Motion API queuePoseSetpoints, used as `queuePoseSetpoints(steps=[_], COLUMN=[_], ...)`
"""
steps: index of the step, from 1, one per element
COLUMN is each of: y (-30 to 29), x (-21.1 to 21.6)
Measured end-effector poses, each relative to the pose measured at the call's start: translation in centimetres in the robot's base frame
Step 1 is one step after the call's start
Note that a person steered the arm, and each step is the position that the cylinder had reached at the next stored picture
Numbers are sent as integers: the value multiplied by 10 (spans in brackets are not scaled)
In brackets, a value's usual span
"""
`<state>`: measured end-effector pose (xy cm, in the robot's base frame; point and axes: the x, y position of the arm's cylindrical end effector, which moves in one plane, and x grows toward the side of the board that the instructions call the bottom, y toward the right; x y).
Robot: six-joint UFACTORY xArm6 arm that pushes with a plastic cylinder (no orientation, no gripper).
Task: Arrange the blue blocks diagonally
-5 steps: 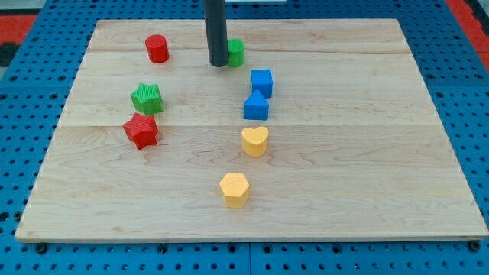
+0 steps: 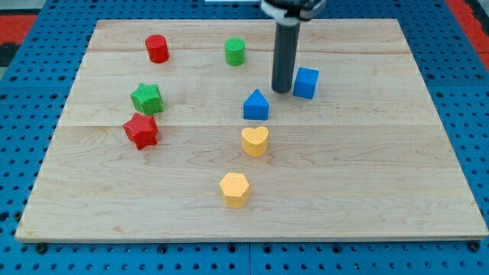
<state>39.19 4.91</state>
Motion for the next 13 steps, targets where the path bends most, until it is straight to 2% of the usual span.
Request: queuePoseSetpoints(steps=[1,2,3,4,5,6,7,8,9,11,12,13], y=[42,35,53,55,54,53,38,15,-28,-34,-41,2], x=[11,-36,-60,-79,-73,-5,23,69,71,-9,-3,-13])
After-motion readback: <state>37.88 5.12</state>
